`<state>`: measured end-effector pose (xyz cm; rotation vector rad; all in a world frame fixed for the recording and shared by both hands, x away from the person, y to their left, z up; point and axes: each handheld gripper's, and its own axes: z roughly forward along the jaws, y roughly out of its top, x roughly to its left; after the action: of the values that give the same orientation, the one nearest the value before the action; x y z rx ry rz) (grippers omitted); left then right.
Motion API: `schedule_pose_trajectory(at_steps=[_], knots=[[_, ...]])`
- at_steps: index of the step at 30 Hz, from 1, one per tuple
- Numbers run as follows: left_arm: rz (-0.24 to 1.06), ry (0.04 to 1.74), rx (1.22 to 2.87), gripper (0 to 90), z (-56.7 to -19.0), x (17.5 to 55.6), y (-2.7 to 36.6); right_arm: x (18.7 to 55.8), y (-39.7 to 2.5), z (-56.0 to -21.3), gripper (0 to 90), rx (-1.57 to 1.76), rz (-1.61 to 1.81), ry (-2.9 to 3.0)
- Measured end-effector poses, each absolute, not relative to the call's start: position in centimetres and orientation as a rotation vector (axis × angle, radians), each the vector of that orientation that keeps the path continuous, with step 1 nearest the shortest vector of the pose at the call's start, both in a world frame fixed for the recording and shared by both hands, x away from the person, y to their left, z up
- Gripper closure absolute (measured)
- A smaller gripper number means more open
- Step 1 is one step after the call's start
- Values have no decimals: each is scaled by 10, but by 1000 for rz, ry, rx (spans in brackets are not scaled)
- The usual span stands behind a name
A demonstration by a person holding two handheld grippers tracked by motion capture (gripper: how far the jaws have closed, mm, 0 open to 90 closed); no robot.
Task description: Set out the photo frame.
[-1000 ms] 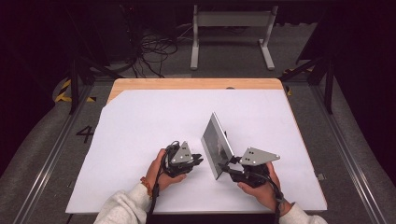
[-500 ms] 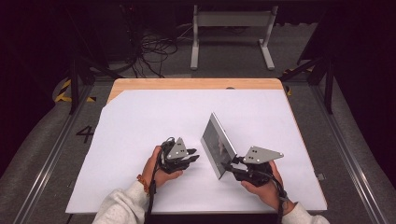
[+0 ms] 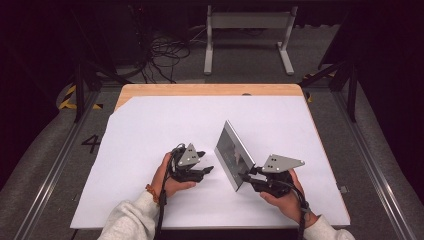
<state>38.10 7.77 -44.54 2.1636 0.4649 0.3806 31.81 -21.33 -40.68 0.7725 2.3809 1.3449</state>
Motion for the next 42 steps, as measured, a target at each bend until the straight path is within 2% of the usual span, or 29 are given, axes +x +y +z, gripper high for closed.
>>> schedule_pose_trajectory(at_steps=[7,20,24,42], knots=[[382,457,2174,294,-446,383,75,320,-218,-406,712,776,1334,2382],[314,472,2162,210,-449,397,71,319,-221,-408,724,810,1326,2342],[299,476,2141,201,-446,402,71,320,-216,-414,686,830,1306,2336],[278,461,2171,184,-450,407,69,337,-217,-421,725,811,1374,2396]])
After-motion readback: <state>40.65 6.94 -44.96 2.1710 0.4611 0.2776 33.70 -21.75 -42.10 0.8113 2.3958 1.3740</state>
